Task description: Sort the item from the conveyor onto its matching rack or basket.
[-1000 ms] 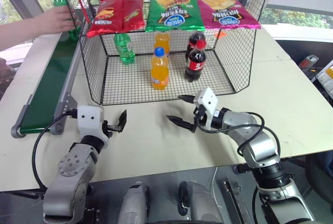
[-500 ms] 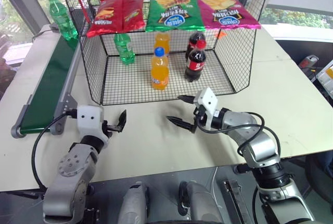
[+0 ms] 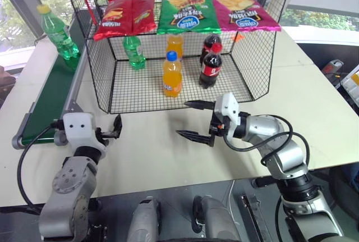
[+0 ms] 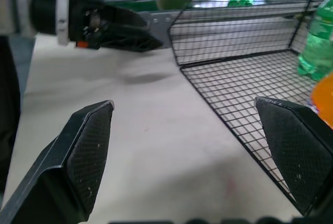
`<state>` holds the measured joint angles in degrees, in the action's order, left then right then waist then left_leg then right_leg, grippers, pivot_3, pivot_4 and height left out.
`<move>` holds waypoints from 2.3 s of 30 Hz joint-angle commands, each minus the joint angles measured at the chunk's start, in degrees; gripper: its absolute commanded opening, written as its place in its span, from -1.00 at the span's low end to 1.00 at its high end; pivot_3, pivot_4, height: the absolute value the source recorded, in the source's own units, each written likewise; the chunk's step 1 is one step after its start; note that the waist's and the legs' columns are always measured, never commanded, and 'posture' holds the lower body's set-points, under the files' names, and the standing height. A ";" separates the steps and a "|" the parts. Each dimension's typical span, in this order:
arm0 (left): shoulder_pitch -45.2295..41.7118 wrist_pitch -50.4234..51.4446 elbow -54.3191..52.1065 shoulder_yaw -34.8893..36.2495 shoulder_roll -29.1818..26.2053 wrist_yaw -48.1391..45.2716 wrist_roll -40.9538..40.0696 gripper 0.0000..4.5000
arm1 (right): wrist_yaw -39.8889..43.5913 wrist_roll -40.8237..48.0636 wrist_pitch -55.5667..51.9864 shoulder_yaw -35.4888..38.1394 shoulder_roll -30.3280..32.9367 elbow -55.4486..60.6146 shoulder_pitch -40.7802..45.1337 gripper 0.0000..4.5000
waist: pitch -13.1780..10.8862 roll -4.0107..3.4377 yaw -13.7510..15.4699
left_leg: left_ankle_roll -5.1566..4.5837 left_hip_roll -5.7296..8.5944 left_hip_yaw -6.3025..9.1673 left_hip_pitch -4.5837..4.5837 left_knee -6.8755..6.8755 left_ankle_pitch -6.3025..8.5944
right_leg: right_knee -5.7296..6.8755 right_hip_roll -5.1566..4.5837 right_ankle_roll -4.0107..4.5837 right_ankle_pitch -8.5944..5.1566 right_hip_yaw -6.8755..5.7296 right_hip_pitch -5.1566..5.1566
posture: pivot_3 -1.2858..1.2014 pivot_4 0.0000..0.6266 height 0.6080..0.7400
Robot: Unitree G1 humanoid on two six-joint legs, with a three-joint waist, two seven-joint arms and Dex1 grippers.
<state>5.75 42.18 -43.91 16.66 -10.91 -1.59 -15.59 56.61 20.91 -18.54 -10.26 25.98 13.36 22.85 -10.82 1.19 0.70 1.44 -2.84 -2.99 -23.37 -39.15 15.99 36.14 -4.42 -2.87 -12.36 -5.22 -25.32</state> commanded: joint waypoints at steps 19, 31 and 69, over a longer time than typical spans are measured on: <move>-0.71 1.55 4.63 24.55 -6.28 0.05 -8.35 0.98 | 0.03 0.67 -4.09 -1.48 1.08 3.49 3.03 1.00 | 0.00 0.01 -0.01 | 0.00 0.00 -0.01 0.01 -0.01 0.00 | 0.00 -0.01 0.02 0.00 0.00 0.01 | 0.03 -0.52 1.00; -1.30 -1.04 6.31 22.64 -8.55 0.38 -7.50 0.98 | -0.98 0.33 -5.31 -1.85 0.68 3.55 3.81 1.00 | 0.00 0.01 0.00 | 0.00 0.00 -0.01 0.01 -0.01 0.00 | 0.00 -0.01 0.03 0.00 0.00 0.01 | 0.03 -0.52 1.00; -10.89 5.74 -0.88 17.49 -20.94 -5.52 -18.70 0.25 | -7.14 -5.19 -3.19 -0.62 2.33 -2.59 2.68 1.00 | -0.01 0.06 -0.01 | 0.01 0.03 -0.05 0.00 -0.01 0.00 | -0.03 -0.06 0.01 0.01 0.04 0.01 | 0.03 -0.52 1.00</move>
<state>-3.78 47.73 -42.16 35.06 -31.18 -6.39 -32.74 51.25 17.09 -22.45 -12.41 27.97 10.90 25.15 -10.83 1.25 0.69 1.44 -2.82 -3.06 -23.37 -39.16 16.00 36.11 -4.48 -2.87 -12.35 -5.19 -25.30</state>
